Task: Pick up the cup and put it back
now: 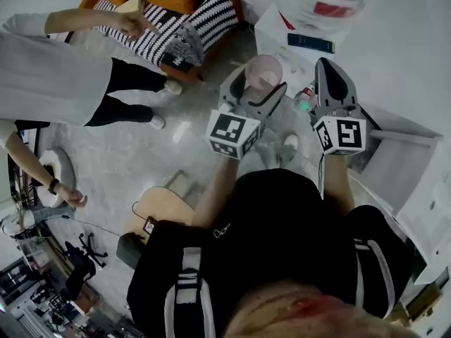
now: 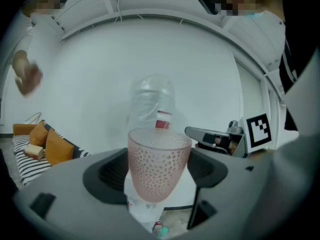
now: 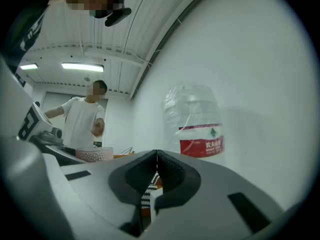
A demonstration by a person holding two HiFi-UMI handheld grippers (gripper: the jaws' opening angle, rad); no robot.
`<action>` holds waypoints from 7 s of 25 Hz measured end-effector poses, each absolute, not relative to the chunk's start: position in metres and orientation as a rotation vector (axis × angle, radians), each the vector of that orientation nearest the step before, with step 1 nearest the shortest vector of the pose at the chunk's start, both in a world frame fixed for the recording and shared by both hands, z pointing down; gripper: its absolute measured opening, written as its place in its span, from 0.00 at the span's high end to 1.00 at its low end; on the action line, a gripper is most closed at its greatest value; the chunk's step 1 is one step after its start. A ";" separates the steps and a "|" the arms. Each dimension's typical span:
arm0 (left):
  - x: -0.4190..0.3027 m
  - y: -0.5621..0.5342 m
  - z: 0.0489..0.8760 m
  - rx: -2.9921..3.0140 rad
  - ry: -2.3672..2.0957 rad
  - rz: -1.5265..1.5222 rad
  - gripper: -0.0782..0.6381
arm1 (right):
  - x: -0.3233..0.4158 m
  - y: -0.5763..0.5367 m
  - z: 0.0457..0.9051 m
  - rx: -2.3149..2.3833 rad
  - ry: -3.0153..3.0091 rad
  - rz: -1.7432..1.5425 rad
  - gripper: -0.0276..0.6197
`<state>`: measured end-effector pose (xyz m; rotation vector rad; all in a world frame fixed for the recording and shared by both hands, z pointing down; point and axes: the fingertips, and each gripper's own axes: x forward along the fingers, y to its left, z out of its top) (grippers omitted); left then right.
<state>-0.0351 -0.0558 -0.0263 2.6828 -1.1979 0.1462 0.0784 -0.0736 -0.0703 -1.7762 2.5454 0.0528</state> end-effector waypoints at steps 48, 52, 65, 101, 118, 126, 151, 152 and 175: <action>-0.036 -0.088 0.071 2.730 -0.964 0.287 0.39 | 0.062 -0.089 0.014 -1.862 2.658 -0.054 0.94; -0.030 -0.091 0.106 2.723 -0.944 0.293 0.39 | 0.069 -0.087 0.050 -1.856 2.684 -0.112 0.94; -0.003 -0.098 0.247 2.692 -0.958 0.342 0.39 | 0.091 -0.082 0.190 -1.789 2.758 -0.243 0.94; 0.000 -0.158 0.690 2.567 -1.156 0.206 0.39 | 0.055 -0.115 0.529 -1.703 2.577 -0.116 0.94; 0.044 -0.219 0.817 2.580 -1.060 0.262 0.39 | 0.069 -0.134 0.551 -1.683 2.496 -0.088 0.94; 0.085 -0.262 0.850 2.656 -1.033 0.373 0.39 | 0.080 -0.140 0.559 -1.744 2.487 -0.046 0.94; 0.112 -0.281 0.909 2.700 -0.870 0.470 0.39 | 0.062 -0.144 0.566 -1.742 2.578 0.144 0.94; 0.108 -0.280 0.907 2.697 -0.882 0.455 0.39 | 0.060 -0.144 0.566 -1.735 2.580 0.147 0.94; 0.035 -0.202 0.780 2.567 -1.185 0.319 0.84 | 0.061 -0.126 0.548 -1.744 2.465 0.149 0.94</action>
